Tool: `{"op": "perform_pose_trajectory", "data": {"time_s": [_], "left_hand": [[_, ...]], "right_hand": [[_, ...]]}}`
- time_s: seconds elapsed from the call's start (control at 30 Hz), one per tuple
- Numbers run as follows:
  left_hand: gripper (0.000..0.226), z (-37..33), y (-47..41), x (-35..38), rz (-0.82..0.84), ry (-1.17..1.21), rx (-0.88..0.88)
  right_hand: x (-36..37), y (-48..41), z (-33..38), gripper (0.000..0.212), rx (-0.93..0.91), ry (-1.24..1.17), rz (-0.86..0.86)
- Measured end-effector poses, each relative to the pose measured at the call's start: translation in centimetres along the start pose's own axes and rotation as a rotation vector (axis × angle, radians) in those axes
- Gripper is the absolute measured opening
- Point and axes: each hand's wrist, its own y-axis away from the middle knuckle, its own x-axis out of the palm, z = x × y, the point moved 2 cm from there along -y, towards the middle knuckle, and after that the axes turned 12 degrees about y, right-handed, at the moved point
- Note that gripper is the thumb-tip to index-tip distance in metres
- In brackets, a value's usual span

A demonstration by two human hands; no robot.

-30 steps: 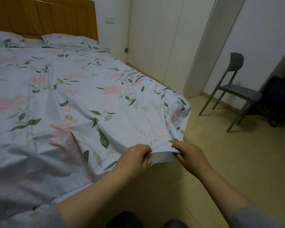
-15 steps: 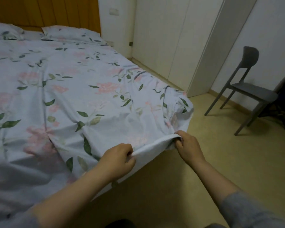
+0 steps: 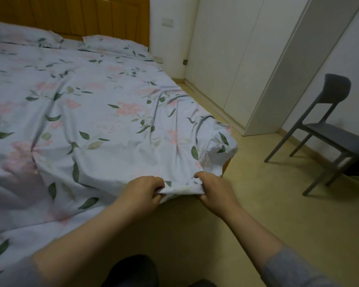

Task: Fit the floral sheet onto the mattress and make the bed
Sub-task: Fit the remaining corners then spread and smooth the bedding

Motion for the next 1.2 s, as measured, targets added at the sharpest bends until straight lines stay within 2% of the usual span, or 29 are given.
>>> {"op": "perform_pose_trajectory", "data": {"time_s": [0.13,0.23,0.43,0.67,0.77,1.0,1.2], "left_hand": [[0.012,0.1,-0.8,-0.3,-0.078,0.009,-0.042],[0.011,1.4,-0.9,0.0,-0.078,-0.013,-0.102],[0.007,2.1,-2.3,0.9,-0.028,-0.036,-0.143],[0.018,0.6,-3.2,2.7,0.006,0.038,-0.102],[0.013,-0.1,-3.4,2.5,-0.026,0.08,-0.115],[0.038,-0.3,-3.0,1.8,0.012,-0.043,-0.124],[0.01,-0.7,-2.3,3.2,0.039,-0.103,-0.148]], "right_hand": [[0.8,-2.1,-2.7,0.052,0.092,-0.03,-0.009],[1.6,-3.2,-3.6,0.05,0.133,-0.026,-0.001],[2.1,-4.7,-3.7,0.016,0.047,-0.112,0.016],[0.4,-5.6,-2.1,0.008,-0.018,-0.296,0.017],[-0.1,-5.5,-1.9,0.008,-0.022,-0.218,0.032],[-0.1,-4.8,-2.4,0.01,-0.14,-0.053,0.128],[0.7,-3.1,-4.0,0.013,-0.229,-0.017,0.161]]}}
